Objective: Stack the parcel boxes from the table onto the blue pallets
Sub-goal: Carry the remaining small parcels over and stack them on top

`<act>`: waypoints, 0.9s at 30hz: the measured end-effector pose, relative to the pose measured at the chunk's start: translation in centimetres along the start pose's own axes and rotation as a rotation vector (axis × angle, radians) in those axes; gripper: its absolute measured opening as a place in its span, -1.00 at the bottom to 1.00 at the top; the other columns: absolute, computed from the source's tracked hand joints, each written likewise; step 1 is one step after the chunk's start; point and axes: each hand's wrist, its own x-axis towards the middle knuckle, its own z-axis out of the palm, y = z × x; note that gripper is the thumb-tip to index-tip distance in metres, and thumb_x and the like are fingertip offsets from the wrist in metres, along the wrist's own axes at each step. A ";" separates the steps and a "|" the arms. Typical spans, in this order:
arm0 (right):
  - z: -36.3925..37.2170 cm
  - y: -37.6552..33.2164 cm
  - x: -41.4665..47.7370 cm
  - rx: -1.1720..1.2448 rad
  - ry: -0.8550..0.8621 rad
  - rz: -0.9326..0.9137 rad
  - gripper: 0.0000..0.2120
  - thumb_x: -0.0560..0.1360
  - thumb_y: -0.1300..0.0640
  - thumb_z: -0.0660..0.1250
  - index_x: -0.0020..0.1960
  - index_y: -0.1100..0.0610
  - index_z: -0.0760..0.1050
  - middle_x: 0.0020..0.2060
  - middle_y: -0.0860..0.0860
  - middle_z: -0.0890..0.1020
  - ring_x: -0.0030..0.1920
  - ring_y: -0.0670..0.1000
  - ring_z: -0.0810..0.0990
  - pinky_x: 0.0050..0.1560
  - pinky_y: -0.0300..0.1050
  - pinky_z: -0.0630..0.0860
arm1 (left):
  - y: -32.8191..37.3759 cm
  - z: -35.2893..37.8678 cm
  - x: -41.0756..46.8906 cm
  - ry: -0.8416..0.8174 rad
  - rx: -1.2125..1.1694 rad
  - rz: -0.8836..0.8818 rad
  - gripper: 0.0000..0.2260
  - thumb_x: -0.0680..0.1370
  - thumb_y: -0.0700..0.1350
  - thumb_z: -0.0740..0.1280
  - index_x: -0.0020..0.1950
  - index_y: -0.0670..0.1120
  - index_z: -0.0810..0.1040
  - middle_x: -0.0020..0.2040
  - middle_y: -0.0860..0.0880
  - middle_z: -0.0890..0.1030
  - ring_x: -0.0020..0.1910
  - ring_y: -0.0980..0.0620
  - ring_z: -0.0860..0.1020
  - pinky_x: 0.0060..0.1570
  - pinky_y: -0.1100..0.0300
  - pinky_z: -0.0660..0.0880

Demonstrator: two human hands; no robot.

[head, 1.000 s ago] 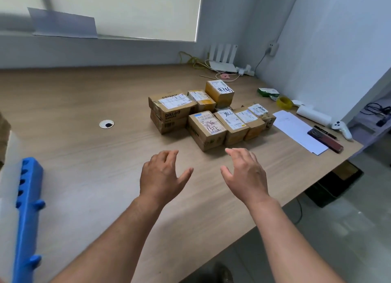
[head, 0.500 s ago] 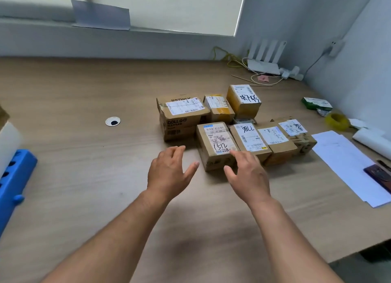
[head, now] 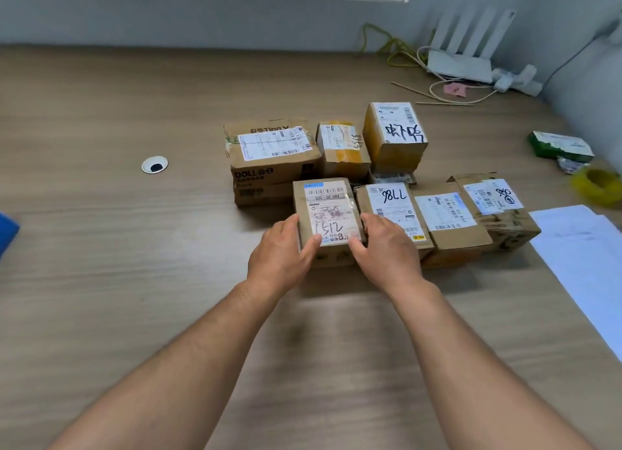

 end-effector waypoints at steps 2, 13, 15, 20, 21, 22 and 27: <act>0.1 0.0 0.4 0.002 -0.013 -0.012 -0.62 0.57 0.01 0.21 0.34 0.13 0.37 0.20 0.08 0.53 0.21 0.09 0.46 0.13 -0.03 0.41 | 0.2 0.5 0.3 -0.010 -0.050 -0.018 -0.50 0.59 0.14 0.17 0.48 -0.02 0.21 0.38 -0.02 0.41 0.33 -0.01 0.37 0.20 0.04 0.40; 3.6 -1.9 0.1 0.327 -0.161 0.021 -0.70 0.53 0.01 0.26 0.20 0.13 0.46 -0.06 0.06 0.52 -0.01 0.08 0.49 -0.04 -0.08 0.37 | -3.2 -0.7 -2.1 0.040 -0.121 -0.174 -0.57 0.59 0.06 0.21 0.44 0.02 0.28 0.25 -0.03 0.45 0.07 0.01 0.53 0.08 0.06 0.49; 4.3 -1.6 -0.1 0.537 -0.211 0.104 -0.60 0.49 0.04 0.34 0.31 0.09 0.44 -0.12 0.02 0.53 -0.04 0.04 0.52 -0.02 -0.09 0.42 | -3.6 -1.0 -3.0 0.018 -0.177 -0.168 -0.60 0.59 0.02 0.22 0.42 0.06 0.29 0.19 0.00 0.43 -0.03 0.08 0.51 0.06 0.10 0.48; 5.8 -0.5 -0.8 0.971 -0.361 0.216 -0.18 0.20 -0.08 0.42 0.44 -0.05 0.32 0.15 0.11 0.59 0.16 0.06 0.57 0.25 0.06 0.50 | -4.2 -1.0 -4.3 -0.095 -0.489 -0.196 -0.42 0.60 -0.10 0.25 0.53 0.11 0.05 0.28 0.07 0.45 0.14 0.12 0.51 0.15 0.21 0.43; 6.0 -0.4 -1.0 1.038 -0.394 0.205 -0.20 0.23 -0.04 0.42 0.45 -0.06 0.30 0.17 0.11 0.59 0.19 0.07 0.57 0.27 0.06 0.48 | -4.3 -0.9 -4.6 -0.120 -0.519 -0.194 -0.41 0.60 -0.11 0.25 0.53 0.14 0.02 0.28 0.08 0.48 0.17 0.13 0.50 0.18 0.22 0.42; 5.9 -0.3 -1.3 1.099 -0.418 0.184 -0.24 0.29 0.06 0.42 0.46 -0.05 0.28 0.15 0.11 0.60 0.18 0.07 0.58 0.27 0.03 0.49 | -4.4 -0.8 -4.9 -0.129 -0.529 -0.185 -0.39 0.60 -0.12 0.25 0.53 0.18 0.00 0.28 0.08 0.51 0.20 0.13 0.51 0.24 0.18 0.42; 5.7 -0.2 -3.4 1.134 -0.424 0.056 -0.31 0.28 0.14 0.39 0.36 -0.17 0.27 0.14 0.03 0.63 0.16 0.02 0.60 0.22 -0.03 0.51 | -5.1 -0.8 -7.1 -0.090 -0.549 -0.117 -0.35 0.57 -0.15 0.28 0.52 0.20 0.02 0.24 0.09 0.56 0.21 0.16 0.52 0.26 0.02 0.45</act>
